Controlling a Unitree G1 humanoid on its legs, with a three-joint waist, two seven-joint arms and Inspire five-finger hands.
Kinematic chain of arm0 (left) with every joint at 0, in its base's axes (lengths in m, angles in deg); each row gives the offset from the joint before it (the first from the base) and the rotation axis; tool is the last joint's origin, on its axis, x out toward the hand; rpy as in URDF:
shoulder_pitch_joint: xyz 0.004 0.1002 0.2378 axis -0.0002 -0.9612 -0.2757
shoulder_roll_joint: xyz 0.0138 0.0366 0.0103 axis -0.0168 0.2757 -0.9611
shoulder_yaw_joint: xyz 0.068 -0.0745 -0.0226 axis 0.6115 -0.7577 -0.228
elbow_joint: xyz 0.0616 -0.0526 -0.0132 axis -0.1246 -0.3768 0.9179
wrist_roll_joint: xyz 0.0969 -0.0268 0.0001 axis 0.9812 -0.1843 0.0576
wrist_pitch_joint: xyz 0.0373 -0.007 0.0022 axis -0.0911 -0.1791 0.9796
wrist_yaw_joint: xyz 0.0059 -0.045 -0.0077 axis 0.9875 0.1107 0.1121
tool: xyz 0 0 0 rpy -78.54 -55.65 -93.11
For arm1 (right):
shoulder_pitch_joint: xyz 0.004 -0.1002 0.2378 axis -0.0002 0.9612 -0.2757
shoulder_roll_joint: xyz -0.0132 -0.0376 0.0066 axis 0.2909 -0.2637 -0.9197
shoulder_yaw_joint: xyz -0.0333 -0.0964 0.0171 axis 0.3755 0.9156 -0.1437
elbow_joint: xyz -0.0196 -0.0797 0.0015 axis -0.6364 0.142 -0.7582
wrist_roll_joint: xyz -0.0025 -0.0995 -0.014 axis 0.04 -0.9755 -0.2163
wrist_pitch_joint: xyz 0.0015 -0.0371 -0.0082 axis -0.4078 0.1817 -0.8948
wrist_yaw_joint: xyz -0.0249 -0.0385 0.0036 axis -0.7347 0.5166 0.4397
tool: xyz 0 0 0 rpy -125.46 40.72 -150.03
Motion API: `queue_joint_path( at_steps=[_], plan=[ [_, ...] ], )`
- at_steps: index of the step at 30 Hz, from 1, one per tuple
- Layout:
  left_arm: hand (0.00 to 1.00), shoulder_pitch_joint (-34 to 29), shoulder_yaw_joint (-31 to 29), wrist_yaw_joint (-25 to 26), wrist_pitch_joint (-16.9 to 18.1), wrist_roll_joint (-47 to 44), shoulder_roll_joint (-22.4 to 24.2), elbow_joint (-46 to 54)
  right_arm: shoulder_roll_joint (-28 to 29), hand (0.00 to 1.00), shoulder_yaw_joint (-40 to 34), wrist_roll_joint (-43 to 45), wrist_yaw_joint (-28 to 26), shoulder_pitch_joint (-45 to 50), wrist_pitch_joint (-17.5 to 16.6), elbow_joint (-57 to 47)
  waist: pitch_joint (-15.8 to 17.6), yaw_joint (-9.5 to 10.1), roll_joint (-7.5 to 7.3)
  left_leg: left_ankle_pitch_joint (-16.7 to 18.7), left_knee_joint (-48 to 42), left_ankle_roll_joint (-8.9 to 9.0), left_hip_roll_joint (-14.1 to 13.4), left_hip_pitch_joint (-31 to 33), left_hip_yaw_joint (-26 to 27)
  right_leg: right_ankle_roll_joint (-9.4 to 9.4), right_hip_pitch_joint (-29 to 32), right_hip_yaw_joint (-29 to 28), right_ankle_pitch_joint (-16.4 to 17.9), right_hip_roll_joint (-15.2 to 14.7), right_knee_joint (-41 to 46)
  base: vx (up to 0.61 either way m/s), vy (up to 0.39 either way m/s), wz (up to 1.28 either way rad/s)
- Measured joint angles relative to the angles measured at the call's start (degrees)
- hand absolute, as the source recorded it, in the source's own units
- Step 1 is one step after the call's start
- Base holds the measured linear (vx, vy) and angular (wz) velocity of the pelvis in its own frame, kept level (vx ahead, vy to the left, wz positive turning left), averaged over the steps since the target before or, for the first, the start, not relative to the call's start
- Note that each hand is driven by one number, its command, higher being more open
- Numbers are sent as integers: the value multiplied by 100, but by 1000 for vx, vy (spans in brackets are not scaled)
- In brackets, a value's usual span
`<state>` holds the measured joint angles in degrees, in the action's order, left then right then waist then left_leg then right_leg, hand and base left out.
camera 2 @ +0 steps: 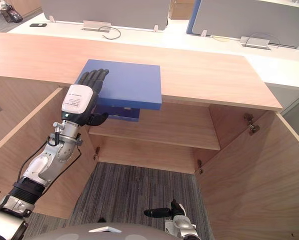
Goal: Walk over to the cabinet, pick up the folder, carry it to the office cabinet, place the folder inside the office cabinet, then close the office cabinet door
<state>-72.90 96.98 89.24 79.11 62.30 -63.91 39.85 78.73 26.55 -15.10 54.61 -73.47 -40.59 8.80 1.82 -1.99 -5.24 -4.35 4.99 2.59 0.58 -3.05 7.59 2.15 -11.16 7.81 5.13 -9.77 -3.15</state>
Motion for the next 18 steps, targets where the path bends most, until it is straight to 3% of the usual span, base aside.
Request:
queue_joint_path(
  at_steps=[15,16,18],
  plan=[
    [100,482,22,34,-169,443,-63,-309,0,100,-1,0,3,-1,1,0,23,-113,17,8,17,2,-3,-20,19,32,8,-38,-20,-8,2,0,0,-1],
    [0,565,22,37,-167,443,-66,-319,0,100,-2,0,3,0,1,0,27,-124,20,9,15,2,-3,-19,21,33,10,-41,-20,-7,-1,0,0,0],
    [0,659,22,38,-165,444,-66,-368,0,100,-11,1,5,-2,1,0,29,-134,22,12,12,2,-3,-19,29,34,13,-49,-21,-7,-3,0,0,0]
  ],
)
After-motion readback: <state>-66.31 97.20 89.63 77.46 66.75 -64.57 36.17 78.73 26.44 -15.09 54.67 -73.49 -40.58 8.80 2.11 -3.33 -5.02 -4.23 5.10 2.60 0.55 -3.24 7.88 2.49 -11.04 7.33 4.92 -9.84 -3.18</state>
